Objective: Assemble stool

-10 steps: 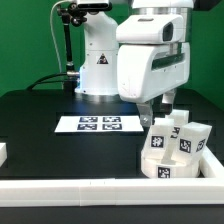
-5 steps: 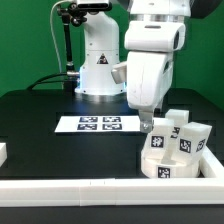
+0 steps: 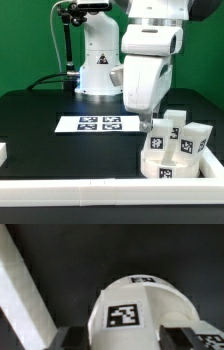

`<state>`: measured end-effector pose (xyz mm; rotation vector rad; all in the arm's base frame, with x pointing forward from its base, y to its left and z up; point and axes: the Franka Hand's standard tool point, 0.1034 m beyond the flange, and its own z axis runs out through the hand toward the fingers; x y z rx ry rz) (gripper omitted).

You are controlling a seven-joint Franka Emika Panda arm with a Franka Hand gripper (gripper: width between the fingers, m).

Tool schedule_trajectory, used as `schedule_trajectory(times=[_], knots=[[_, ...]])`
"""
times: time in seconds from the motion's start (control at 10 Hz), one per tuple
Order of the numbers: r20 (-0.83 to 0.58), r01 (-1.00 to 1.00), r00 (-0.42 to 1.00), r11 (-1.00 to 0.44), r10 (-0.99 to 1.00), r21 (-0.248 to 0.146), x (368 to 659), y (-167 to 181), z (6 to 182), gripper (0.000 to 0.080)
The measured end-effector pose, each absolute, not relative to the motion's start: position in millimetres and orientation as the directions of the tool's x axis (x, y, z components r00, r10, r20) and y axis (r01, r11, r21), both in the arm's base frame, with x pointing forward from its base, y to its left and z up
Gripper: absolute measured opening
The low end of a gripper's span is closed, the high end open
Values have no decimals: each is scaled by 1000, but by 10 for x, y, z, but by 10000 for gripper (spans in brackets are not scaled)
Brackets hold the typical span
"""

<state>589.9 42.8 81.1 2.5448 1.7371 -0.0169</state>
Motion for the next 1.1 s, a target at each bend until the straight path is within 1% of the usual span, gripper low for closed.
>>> schedule_trajectory(times=[0.4,0.7,0.9,1.0,1.1], knots=[[-42,917,399,-397,916,45,5900,413,811,335],[-32,747,664,-663,747,44,5883,416,804,336],[-27,583,813,-811,582,45,5878,427,806,337],[-20,468,884,-883,467,48,5879,438,806,337],[-14,371,929,-927,371,50,5882,438,809,337]])
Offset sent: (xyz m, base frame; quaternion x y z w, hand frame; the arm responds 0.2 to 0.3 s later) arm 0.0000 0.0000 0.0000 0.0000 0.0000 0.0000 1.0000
